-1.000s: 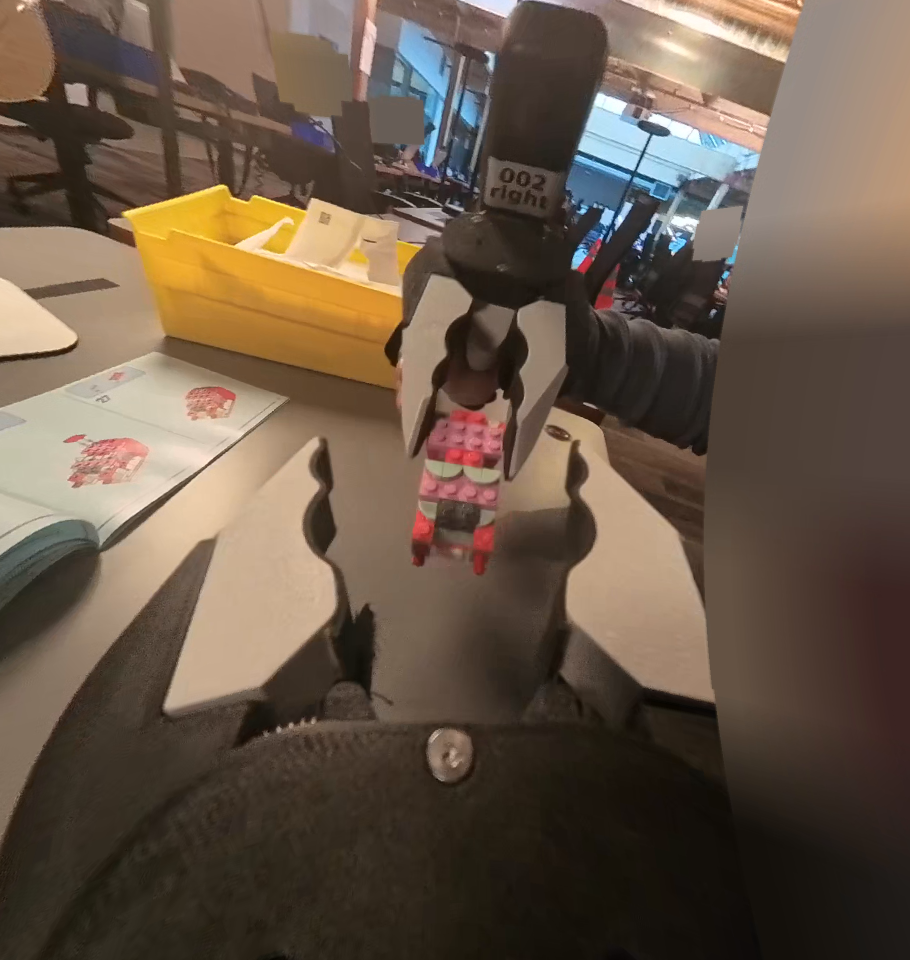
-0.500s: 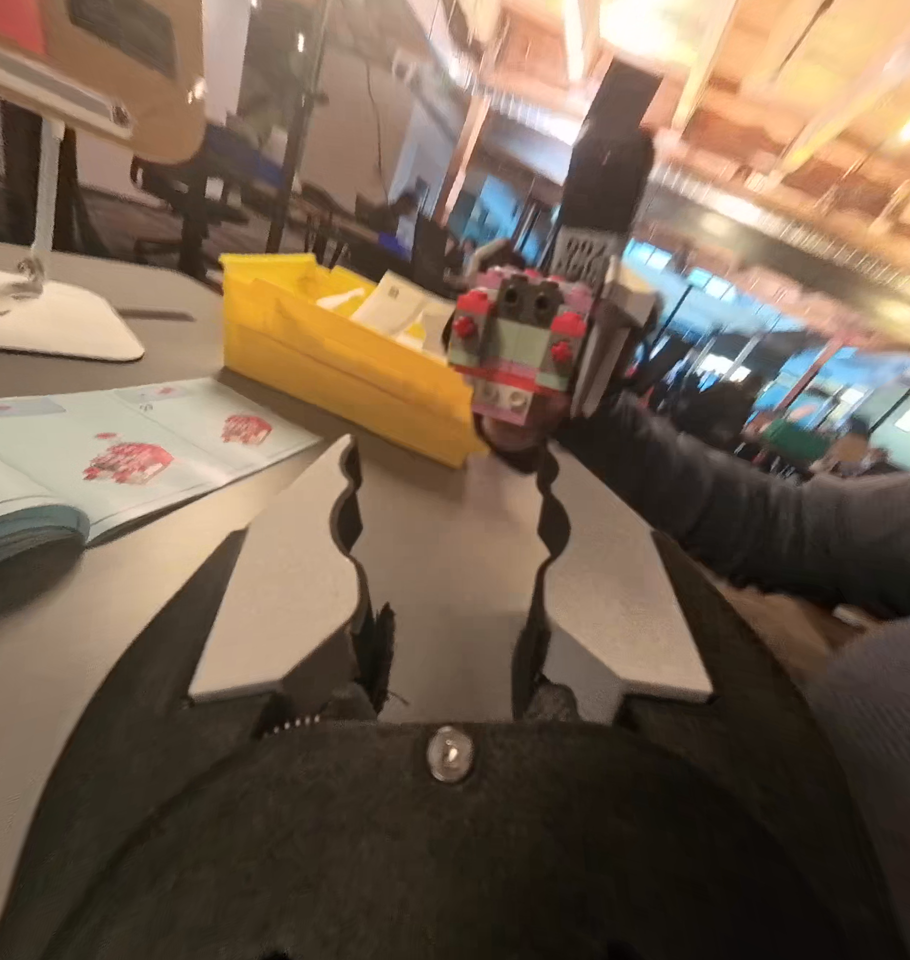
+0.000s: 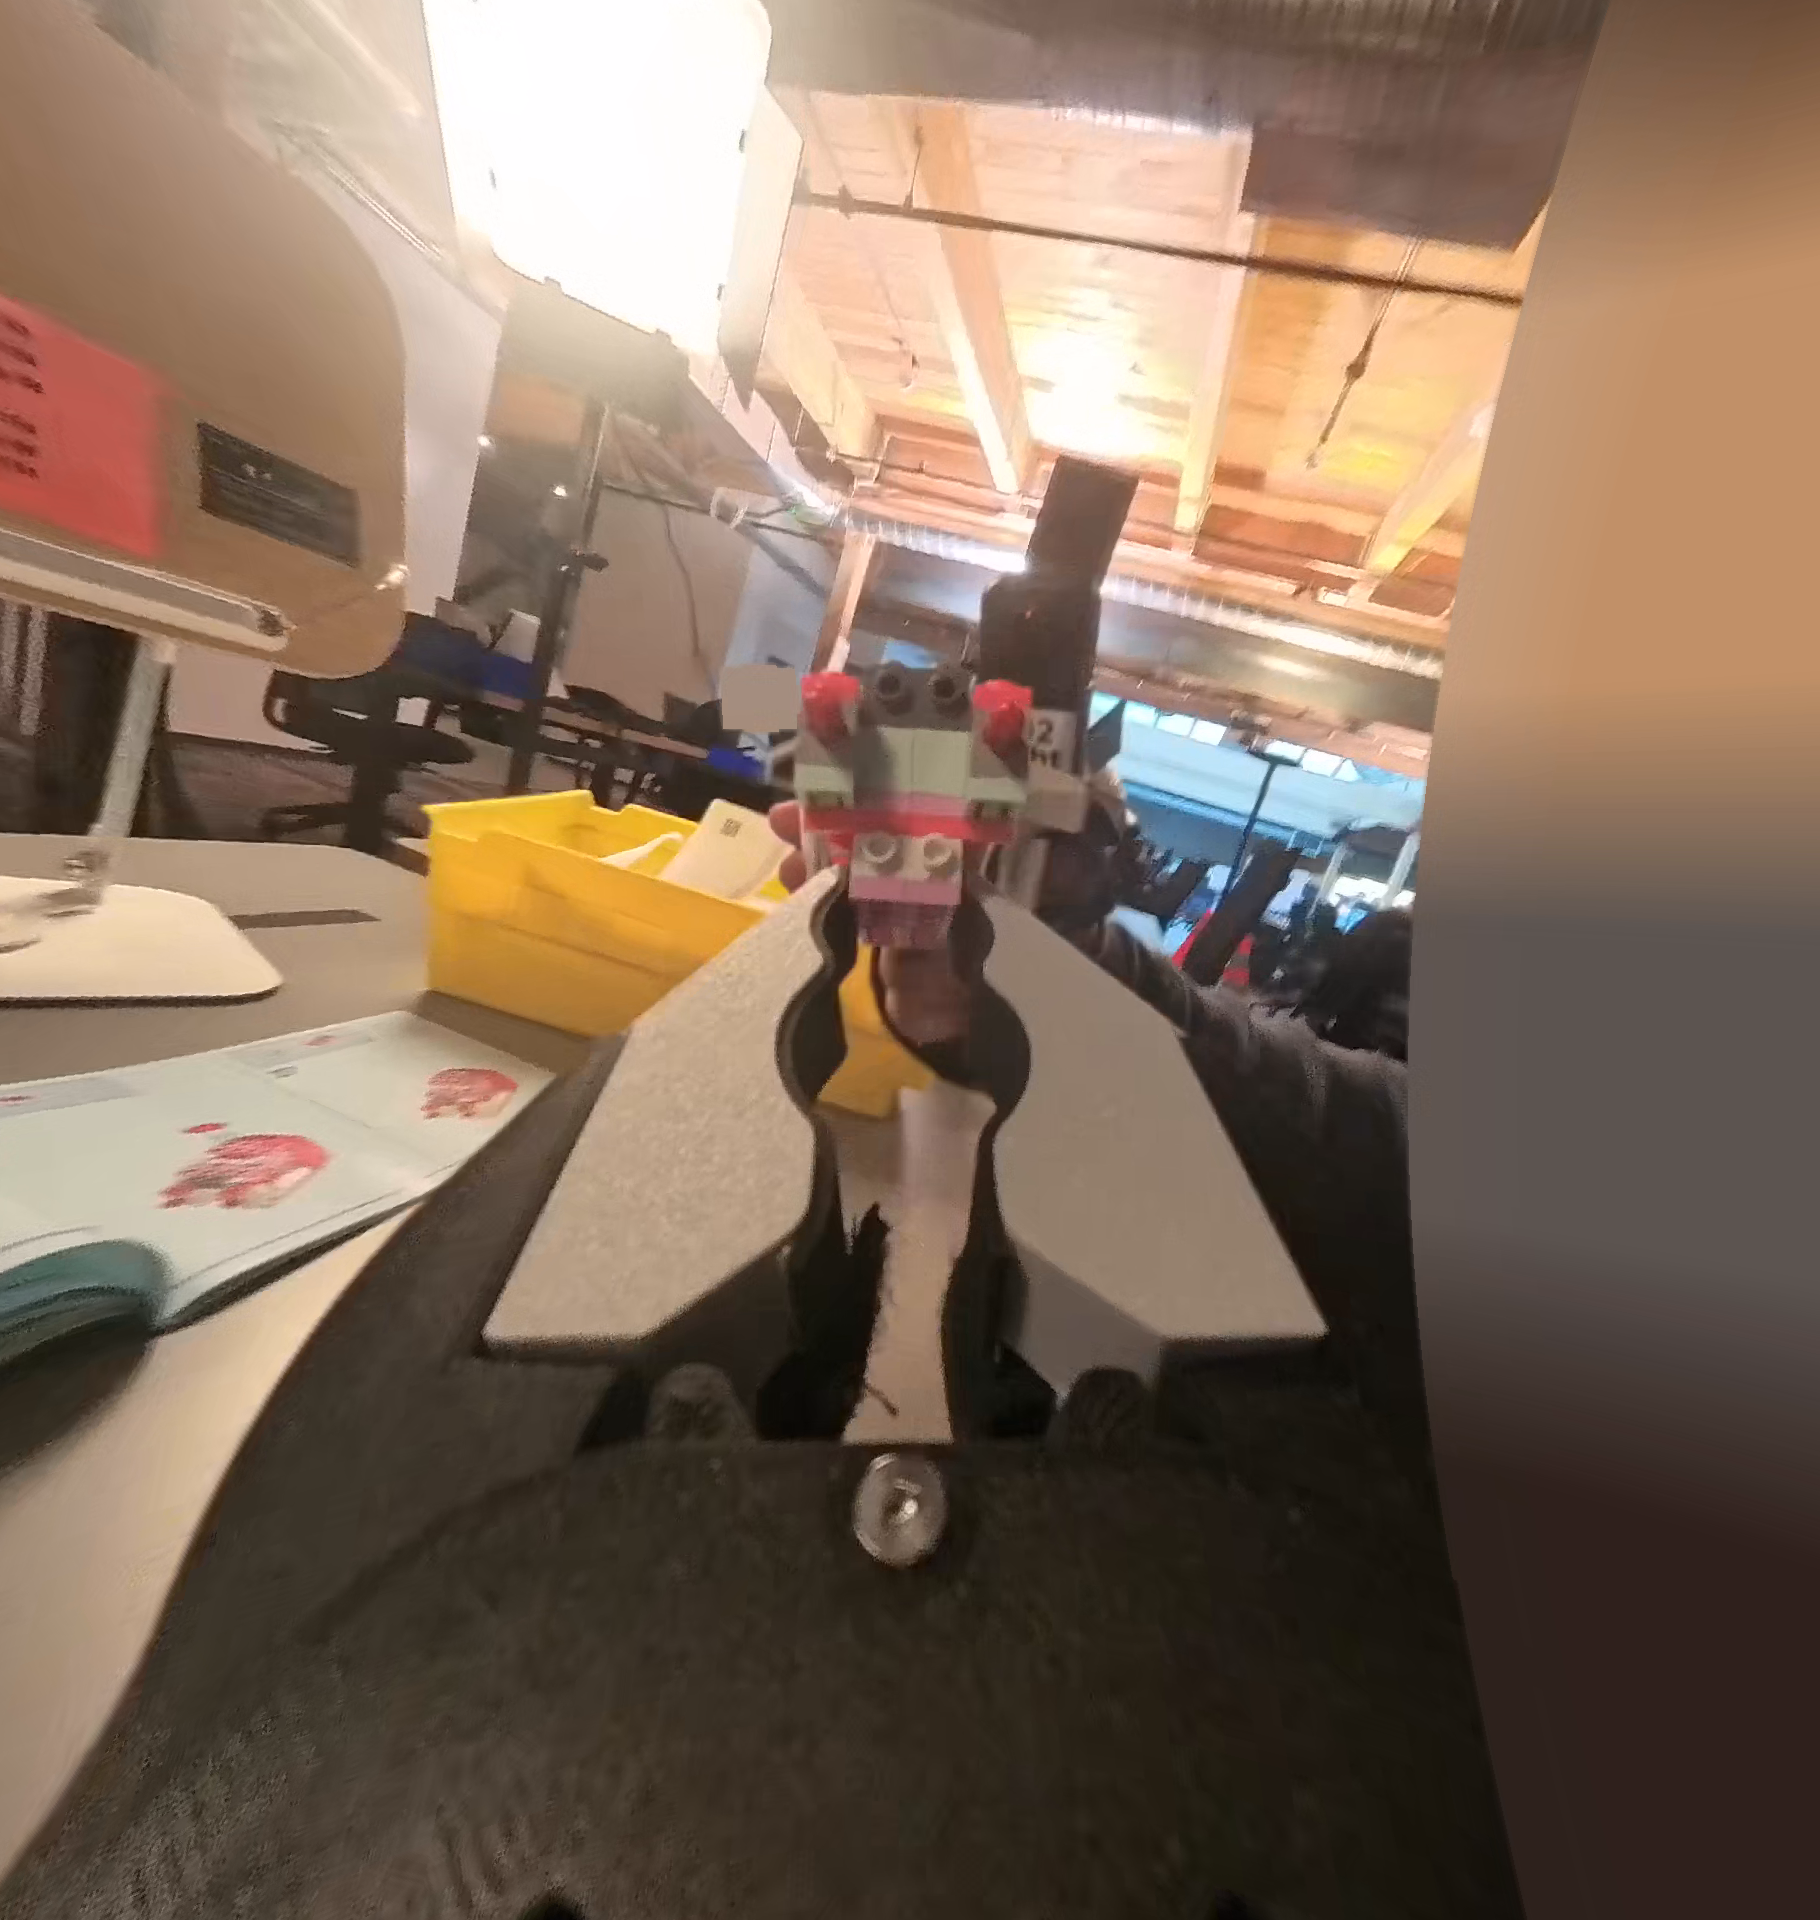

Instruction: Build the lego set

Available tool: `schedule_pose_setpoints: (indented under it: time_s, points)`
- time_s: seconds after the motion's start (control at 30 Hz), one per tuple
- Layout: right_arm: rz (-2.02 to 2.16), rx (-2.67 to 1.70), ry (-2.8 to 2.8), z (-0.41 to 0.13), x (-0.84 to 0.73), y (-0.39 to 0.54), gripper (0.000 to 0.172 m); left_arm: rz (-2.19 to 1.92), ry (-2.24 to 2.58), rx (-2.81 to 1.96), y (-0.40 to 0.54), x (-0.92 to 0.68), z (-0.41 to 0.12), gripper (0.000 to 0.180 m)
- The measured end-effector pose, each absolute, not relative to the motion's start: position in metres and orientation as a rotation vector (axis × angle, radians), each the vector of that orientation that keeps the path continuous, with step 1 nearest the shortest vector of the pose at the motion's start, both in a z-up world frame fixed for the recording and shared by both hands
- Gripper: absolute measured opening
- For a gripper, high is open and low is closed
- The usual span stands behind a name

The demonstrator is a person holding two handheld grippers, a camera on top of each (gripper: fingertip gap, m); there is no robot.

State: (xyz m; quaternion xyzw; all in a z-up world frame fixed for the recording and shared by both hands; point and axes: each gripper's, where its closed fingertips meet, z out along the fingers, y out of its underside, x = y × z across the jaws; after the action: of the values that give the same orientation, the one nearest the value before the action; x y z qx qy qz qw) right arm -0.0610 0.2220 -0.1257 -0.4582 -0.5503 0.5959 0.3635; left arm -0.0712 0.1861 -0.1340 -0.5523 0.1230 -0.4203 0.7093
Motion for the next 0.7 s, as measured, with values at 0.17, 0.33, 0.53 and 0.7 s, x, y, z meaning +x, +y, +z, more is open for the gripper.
schedule_pose_setpoints:
  time_s: [0.17, 0.33, 0.53, 0.7]
  points:
    - [1.025, -1.53, -1.791, -0.227, -0.042, 0.261, 0.038, -0.841, 0.264, -1.226, 0.184, -0.1, -0.14, 0.016]
    - [0.686, -1.555, -1.957, -0.273, -0.037, 0.283, 0.033, -0.842, 0.212, -1.22, 0.187, -0.112, -0.142, 0.016]
    - [0.652, -1.534, -2.059, -0.291, -0.043, 0.289, 0.028, -0.855, 0.213, -1.24, 0.188, -0.108, -0.147, 0.016]
    - [0.621, -1.454, -2.155, -0.294, -0.045, 0.294, 0.022, -0.844, 0.21, -1.227, 0.187, -0.111, -0.145, 0.016]
